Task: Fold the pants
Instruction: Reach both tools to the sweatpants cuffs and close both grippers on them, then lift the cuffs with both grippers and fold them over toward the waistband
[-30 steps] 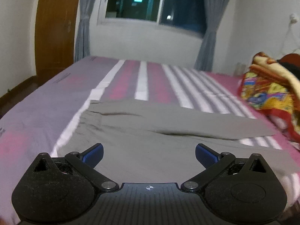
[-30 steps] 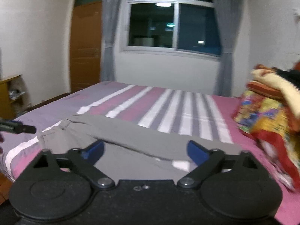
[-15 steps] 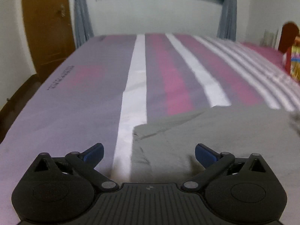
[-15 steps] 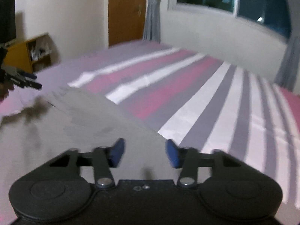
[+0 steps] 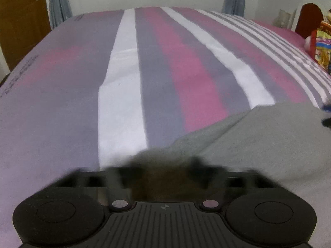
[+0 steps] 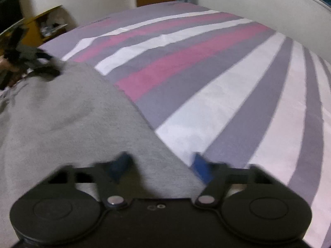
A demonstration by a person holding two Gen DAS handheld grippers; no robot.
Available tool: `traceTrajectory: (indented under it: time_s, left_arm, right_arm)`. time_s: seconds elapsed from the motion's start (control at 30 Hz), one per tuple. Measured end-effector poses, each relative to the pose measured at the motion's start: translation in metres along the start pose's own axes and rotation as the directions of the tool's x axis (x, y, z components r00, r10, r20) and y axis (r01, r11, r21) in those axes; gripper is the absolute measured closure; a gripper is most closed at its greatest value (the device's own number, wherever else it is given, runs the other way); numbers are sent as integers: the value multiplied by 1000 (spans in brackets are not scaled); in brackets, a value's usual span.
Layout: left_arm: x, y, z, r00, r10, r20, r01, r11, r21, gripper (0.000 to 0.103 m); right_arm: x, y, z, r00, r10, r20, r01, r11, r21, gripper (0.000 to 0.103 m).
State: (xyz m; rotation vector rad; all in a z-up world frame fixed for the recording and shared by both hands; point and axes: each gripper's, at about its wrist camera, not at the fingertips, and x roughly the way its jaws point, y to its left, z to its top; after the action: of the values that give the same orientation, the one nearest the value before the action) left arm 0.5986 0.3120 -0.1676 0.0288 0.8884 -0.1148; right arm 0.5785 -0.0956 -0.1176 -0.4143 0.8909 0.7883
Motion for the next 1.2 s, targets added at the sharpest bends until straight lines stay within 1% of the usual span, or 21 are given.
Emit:
traceTrajectory:
  time_s: [0.03, 0.1, 0.2, 0.27, 0.33, 0.43, 0.53, 0.6, 0.67, 0.73, 0.8, 0.83, 0.87, 0.9, 0.93, 0.97, 1.0, 1.03, 1.1, 1.13, 1.2]
  left_arm:
    - [-2, -8, 2, 1000, 12, 2, -12, 1000, 22, 79]
    - [-9, -19, 2, 998, 51, 32, -54, 996, 77, 81]
    - [-46, -11, -6, 990, 11, 142, -18, 999, 44, 81]
    - [-79, -4, -13, 972, -27, 232, 19, 999, 34, 81]
    - [-117, -1, -24, 948, -77, 309, 68, 997, 39, 81]
    - [-169, -5, -45, 920, -128, 371, 102, 991, 88, 81]
    - [-204, -2, -77, 914, -137, 383, 108, 990, 96, 81]
    - [-221, -5, -106, 922, -129, 366, 100, 990, 97, 81]
    - [-225, -4, -135, 927, -129, 351, 115, 991, 62, 81]
    - [-223, -7, -163, 944, -100, 315, 99, 995, 22, 81]
    - [-210, -11, -191, 967, -83, 242, 91, 996, -24, 81]
    - [-204, -14, -202, 981, -49, 185, 59, 997, -49, 80]
    - [-200, -16, -211, 989, -28, 143, 38, 997, -65, 78]
    - [-204, -17, -222, 991, -11, 136, 22, 997, -81, 72]
    - [-213, -16, -230, 987, -2, 159, 18, 995, -99, 59]
    - [-225, -12, -237, 983, 2, 182, 24, 990, -137, 51]
    - [-237, -8, -243, 979, 12, 203, 26, 983, -183, 37]
    - [-246, -2, -248, 974, 25, 225, 29, 971, -237, 32]
    - [-263, 7, -260, 956, -9, 293, 115, 930, -349, 32]
    - [-267, 8, -267, 944, -43, 327, 181, 897, -404, 32]
    - [-266, 10, -275, 912, -134, 387, 330, 800, -501, 32]
  right_arm:
    - [-3, 5, 1, 1000, -6, -8, 6, 1000, -8, 97]
    - [-15, 18, -1, 998, -58, 5, 59, 997, -56, 98]
    - [-49, 33, -2, 990, -107, 88, 113, 991, -73, 98]
    - [-83, 55, -7, 978, -143, 153, 159, 982, -99, 98]
    - [-115, 78, -14, 966, -167, 197, 195, 972, -133, 98]
    - [-162, 123, -37, 947, -198, 253, 250, 949, -193, 98]
    - [-189, 159, -62, 942, -187, 279, 250, 946, -207, 98]
    - [-198, 183, -84, 944, -178, 279, 237, 951, -197, 98]
    - [-196, 199, -106, 954, -157, 254, 197, 970, -143, 98]
    - [-183, 209, -128, 964, -151, 221, 169, 984, -64, 98]
    - [-158, 210, -142, 977, -161, 140, 161, 987, 13, 94]
    - [-147, 208, -147, 981, -171, 88, 167, 985, 50, 90]
    - [-143, 208, -152, 980, -188, 69, 182, 980, 81, 88]
    - [-148, 209, -152, 976, -201, 82, 191, 975, 115, 85]
    - [-157, 209, -153, 972, -210, 101, 193, 968, 158, 81]
    - [-169, 207, -155, 970, -208, 126, 179, 961, 209, 69]
    - [-181, 204, -158, 967, -200, 158, 152, 951, 268, 62]
    - [-191, 201, -160, 965, -186, 184, 123, 943, 309, 55]
    - [-199, 196, -164, 962, -172, 213, 81, 922, 379, 56]
    - [-201, 190, -164, 961, -170, 218, 65, 905, 420, 56]
    - [-197, 178, -168, 964, -155, 217, 21, 856, 517, 56]
